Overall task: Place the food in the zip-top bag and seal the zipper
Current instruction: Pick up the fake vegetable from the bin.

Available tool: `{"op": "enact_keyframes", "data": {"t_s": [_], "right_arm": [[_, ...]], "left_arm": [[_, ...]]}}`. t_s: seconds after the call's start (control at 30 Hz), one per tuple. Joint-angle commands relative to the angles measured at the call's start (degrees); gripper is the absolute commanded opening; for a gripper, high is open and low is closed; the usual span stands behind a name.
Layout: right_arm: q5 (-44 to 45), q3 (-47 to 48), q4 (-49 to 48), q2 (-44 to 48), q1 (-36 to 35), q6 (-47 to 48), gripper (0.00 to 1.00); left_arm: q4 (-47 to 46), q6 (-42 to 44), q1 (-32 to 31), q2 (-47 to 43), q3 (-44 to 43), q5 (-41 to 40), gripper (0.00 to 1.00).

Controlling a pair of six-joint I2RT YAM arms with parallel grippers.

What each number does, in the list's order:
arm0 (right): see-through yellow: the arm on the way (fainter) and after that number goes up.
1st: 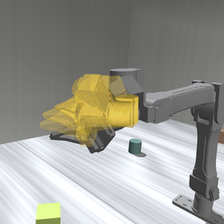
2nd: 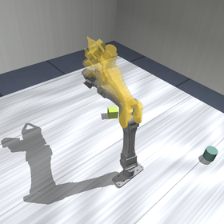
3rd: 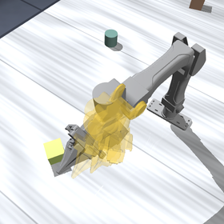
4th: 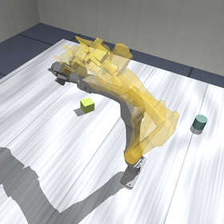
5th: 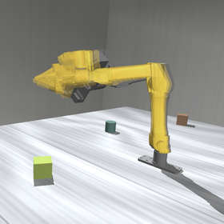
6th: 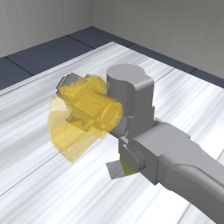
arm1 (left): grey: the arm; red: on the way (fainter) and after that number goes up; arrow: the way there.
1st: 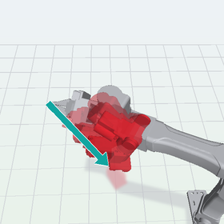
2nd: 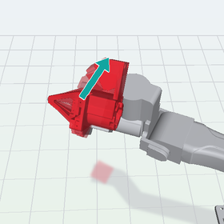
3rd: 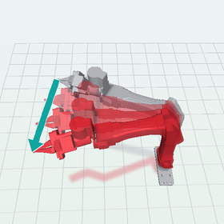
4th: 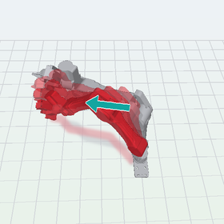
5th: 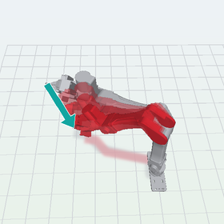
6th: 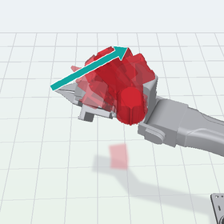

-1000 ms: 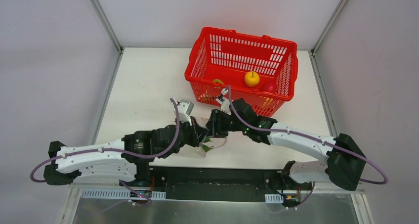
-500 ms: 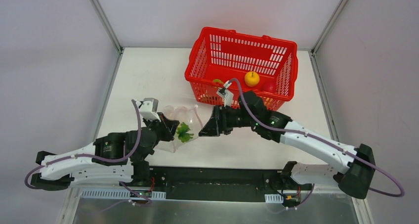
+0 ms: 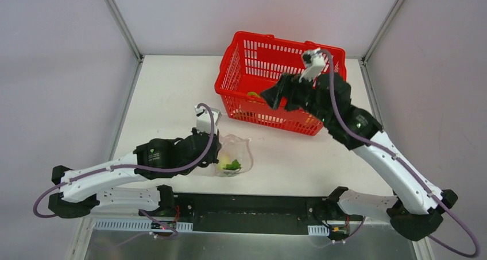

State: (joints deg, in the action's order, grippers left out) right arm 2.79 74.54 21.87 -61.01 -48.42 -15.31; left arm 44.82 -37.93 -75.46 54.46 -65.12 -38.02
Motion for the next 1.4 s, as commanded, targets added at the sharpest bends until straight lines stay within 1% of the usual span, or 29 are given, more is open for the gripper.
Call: {"op": "enact_keyframes", "data": {"t_s": [0.0,0.07,0.13,0.17,0.23,0.3,0.37,0.43,0.6,0.7,0.8,0.97,1.1,1.2,1.23,1.27,1.37], "right_arm": [[-0.4,10.2,8.4,-8.6,12.7,10.0,0.79],[-3.2,14.3,10.2,-12.8,17.4,12.5,0.81],[-10.5,14.9,10.1,-16.3,21.4,18.2,0.81],[-12.5,15.6,10.6,-18.3,22.9,20.6,0.82],[-16.5,17.7,13.0,-22.8,25.2,23.6,0.83],[-21.2,21.6,17.6,-28.4,26.9,26.5,0.84],[-23.3,25.0,21.5,-33.5,27.9,28.7,0.83],[-25.1,27.5,24.5,-37.7,28.3,32.4,0.82],[-31.5,29.3,26.1,-44.7,28.3,39.3,0.83],[-34.5,30.8,27.7,-48.2,28.3,40.9,0.87],[-35.4,33.1,31.9,-52.5,28.3,40.9,0.87],[-32.9,35.7,35.9,-58.6,28.1,40.9,0.87],[-33.2,35.0,35.1,-61.2,27.9,40.9,0.87],[-36.4,33.1,35.4,-61.4,27.3,40.9,0.87],[-37.4,31.8,34.9,-61.0,27.1,54.6,0.93],[-37.6,30.3,33.7,-60.3,27.1,58.7,0.94],[-34.5,26.7,29.0,-59.5,26.5,58.4,0.92]], "left_arm": [[-5.0,0.0,4.7,-5.8,5.9,9.0,0.00],[-5.0,0.7,4.8,-6.3,5.8,11.3,0.00],[-5.9,1.0,4.8,-7.3,6.4,11.4,0.00],[-6.9,1.7,4.8,-7.6,6.7,11.7,0.00],[-7.9,4.0,4.8,-6.3,5.7,14.7,0.00],[-4.9,5.2,4.8,-3.3,3.0,15.6,0.00],[0.2,3.7,4.8,-0.4,0.4,11.8,0.00],[1.2,3.2,4.8,0.0,0.2,10.0,0.00],[-5.6,3.7,4.8,-4.8,5.0,11.5,0.00],[-5.1,2.6,4.8,-6.9,6.6,10.2,0.00],[-4.6,1.7,4.8,-8.9,7.8,9.4,0.00],[-4.9,1.4,4.8,-9.8,8.7,9.0,0.00],[-4.6,1.8,4.8,-9.2,8.2,8.4,0.00],[-4.5,2.0,4.8,-8.8,7.9,8.7,0.00],[-4.5,1.9,4.9,-8.7,8.0,8.7,0.00],[-4.6,1.9,4.8,-8.7,8.1,9.0,0.00],[-5.8,1.9,4.9,-9.4,8.4,9.1,0.00]]}}
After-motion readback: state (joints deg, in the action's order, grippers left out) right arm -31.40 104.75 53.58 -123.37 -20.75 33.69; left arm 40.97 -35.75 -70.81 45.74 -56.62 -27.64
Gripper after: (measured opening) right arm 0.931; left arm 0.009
